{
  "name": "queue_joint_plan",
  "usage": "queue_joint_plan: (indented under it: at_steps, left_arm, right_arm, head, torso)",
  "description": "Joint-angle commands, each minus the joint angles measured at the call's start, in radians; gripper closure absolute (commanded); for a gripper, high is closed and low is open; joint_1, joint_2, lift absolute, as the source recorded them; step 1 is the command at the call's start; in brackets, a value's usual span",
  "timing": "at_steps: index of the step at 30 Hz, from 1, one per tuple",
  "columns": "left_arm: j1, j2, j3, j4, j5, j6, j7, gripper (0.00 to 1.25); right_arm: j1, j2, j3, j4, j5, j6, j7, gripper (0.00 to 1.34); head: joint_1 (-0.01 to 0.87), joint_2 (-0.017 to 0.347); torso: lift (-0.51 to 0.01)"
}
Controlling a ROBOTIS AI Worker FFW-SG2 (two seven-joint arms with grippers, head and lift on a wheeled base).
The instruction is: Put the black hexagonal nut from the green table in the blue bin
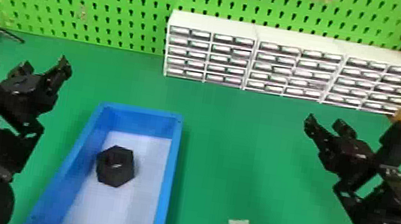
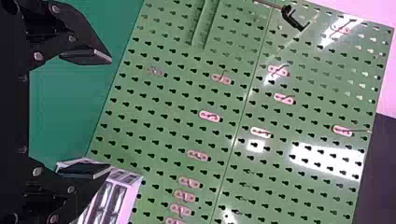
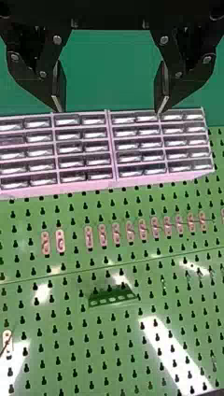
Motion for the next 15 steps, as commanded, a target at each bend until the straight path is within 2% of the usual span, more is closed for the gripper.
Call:
queue_joint_plan:
  at_steps: [1, 15]
  left_arm:
    - [0.001, -0.001, -0.002, 0.0, 0.0, 0.0, 0.0, 0.43]
    - [0.004, 0.001, -0.005, -0.002, 0.001, 0.0, 0.0, 0.43]
  right_arm:
    - [0.001, -0.001, 0.0, 0.0, -0.002, 0.0, 0.0, 0.52]
    - [0.005, -0.001, -0.008, 0.0, 0.006, 0.002, 0.0, 0.52]
  head:
    - [0.692, 0.008]
    - [0.692, 0.008]
  torso:
    - [-0.097]
    - [-0.097]
